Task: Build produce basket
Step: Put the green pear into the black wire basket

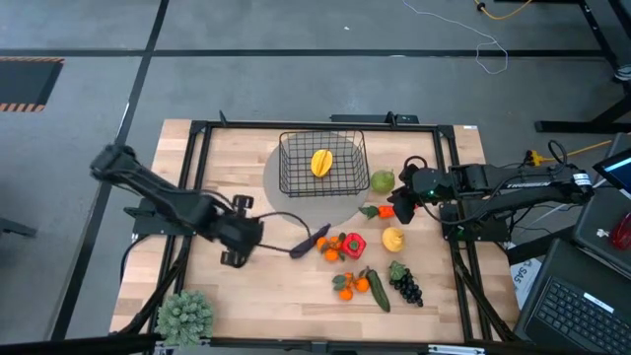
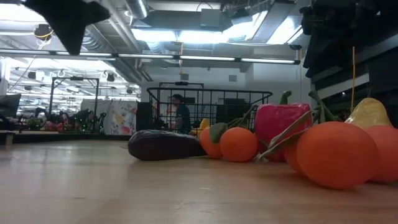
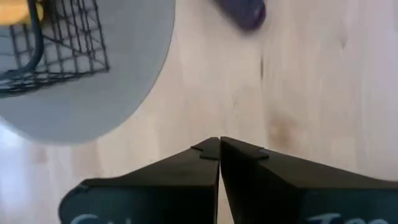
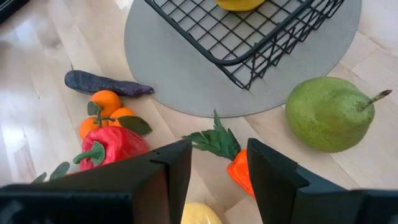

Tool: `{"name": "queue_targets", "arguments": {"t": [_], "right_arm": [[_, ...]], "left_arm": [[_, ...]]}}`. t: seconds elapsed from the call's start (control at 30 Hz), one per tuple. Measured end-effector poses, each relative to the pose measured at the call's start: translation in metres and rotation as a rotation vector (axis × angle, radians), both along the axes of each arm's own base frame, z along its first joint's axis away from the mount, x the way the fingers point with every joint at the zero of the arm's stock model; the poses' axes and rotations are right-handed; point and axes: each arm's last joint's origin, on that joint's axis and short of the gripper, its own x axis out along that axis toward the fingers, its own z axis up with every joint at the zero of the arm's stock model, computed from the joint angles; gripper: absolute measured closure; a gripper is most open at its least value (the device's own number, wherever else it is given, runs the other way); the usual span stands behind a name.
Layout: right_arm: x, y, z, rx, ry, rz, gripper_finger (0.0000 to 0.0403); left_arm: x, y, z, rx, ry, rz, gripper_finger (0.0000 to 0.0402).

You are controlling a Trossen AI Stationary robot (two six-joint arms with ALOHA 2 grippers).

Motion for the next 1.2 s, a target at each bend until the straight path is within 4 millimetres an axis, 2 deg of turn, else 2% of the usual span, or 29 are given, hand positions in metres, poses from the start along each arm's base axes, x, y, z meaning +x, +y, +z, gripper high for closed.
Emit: {"name": "queue_targets", "arguments": {"t": [0.17, 0.33, 0.53, 0.8, 1.03, 1.2], "right_arm": [[0.001, 0.0, 0.001, 0.0, -0.009, 0.001, 0.026], [0.002, 0.0, 0.002, -0.009, -0.029, 0.01, 0.026], [0.003, 0.0, 0.003, -0.022, -0.036, 0.024, 0.026], [0.004, 0.0, 0.004, -0.035, -0.045, 0.039, 0.026], [0.004, 0.0, 0.004, -0.037, -0.051, 0.04, 0.026], [0.004, 0.0, 0.004, -0.045, -0.05, 0.036, 0.026]], "left_arm": [[-0.035, 0.019, -0.025, -0.104, -0.323, -0.014, 0.0401], [-0.06, 0.043, -0.052, -0.083, -0.661, -0.079, 0.0401], [-0.083, 0.065, -0.067, -0.115, -1.027, -0.108, 0.0401], [-0.1, 0.083, -0.084, -0.084, -1.146, -0.001, 0.0401], [-0.105, 0.087, -0.102, -0.088, -1.157, 0.001, 0.04], [-0.106, 0.087, -0.105, -0.128, -1.137, 0.011, 0.0398]]}}
